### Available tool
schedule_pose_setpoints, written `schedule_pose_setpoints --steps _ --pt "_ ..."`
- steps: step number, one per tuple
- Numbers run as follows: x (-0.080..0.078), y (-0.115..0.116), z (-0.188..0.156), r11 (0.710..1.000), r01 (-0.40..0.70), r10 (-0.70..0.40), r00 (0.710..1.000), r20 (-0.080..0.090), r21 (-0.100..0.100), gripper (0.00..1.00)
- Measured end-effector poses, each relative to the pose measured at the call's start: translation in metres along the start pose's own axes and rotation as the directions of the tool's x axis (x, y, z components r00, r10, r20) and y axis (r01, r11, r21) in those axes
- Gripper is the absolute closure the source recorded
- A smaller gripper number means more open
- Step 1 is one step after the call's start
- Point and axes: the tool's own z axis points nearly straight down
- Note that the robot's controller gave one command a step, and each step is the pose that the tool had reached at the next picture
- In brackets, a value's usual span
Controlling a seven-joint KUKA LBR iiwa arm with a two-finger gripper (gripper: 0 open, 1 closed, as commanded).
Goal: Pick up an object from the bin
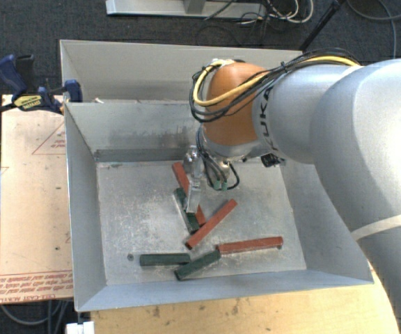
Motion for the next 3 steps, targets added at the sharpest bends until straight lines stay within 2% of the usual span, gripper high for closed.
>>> schedule_pose_setpoints --steps 1,2,3 --pt "-0.004 0.014 -0.035 0.999 -0.039 0.039 0.999 0.011 -0.002 0.0" --pt "-0.017 -0.003 -0.033 0.897 -0.442 0.442 0.897 0.007 -0.003 0.0" --pt "-0.005 0.011 -0.004 0.75 -0.661 0.661 0.75 0.004 -0.003 0.0"
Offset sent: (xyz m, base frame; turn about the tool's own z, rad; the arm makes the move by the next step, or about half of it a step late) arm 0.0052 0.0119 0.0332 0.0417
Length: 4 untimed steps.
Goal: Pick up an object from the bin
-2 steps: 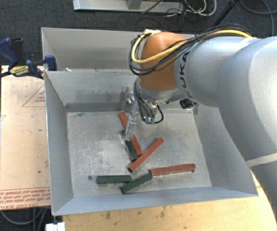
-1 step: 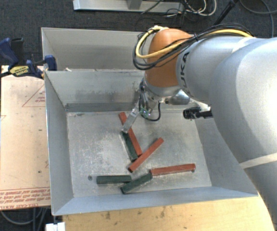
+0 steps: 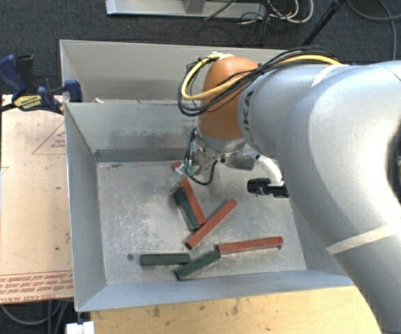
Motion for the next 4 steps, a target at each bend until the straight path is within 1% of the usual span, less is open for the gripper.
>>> schedule_pose_setpoints --steps 1,2,3,4 --pt "-0.012 -0.013 -0.001 0.988 -0.153 0.153 0.988 0.001 -0.004 0.0" --pt "-0.013 -0.012 -0.003 0.988 -0.152 0.152 0.988 0.004 -0.008 1.0" --pt "-0.013 -0.012 -0.008 0.989 -0.148 0.148 0.989 0.002 -0.001 1.0" --pt "-0.014 -0.01 -0.072 0.99 -0.144 0.144 0.99 0.004 -0.006 1.0"
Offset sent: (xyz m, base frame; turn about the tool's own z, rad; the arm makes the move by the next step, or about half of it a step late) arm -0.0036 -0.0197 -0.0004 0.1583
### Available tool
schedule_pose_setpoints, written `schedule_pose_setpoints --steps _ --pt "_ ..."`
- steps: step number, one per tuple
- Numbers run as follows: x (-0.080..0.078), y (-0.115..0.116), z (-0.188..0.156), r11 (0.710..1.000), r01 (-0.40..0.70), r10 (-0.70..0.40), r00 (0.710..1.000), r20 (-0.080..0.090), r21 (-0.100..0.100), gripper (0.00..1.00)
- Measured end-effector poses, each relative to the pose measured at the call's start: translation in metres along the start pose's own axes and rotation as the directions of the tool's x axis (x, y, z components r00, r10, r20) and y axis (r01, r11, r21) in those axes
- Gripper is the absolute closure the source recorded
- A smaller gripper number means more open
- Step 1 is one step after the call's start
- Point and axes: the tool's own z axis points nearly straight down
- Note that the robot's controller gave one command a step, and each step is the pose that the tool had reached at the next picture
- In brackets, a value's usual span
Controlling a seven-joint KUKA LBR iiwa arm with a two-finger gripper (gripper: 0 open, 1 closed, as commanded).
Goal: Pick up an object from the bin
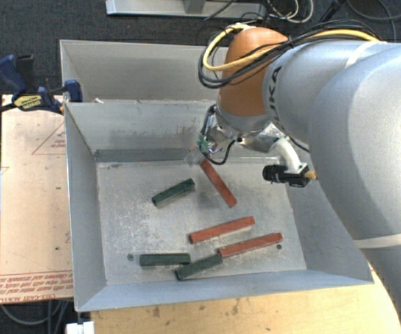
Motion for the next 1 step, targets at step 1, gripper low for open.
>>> schedule_pose_setpoints --steps 1 --pt "-0.0001 0.0009 -0.0192 1.0 0.004 -0.004 1.0 -0.002 0.004 1.0"
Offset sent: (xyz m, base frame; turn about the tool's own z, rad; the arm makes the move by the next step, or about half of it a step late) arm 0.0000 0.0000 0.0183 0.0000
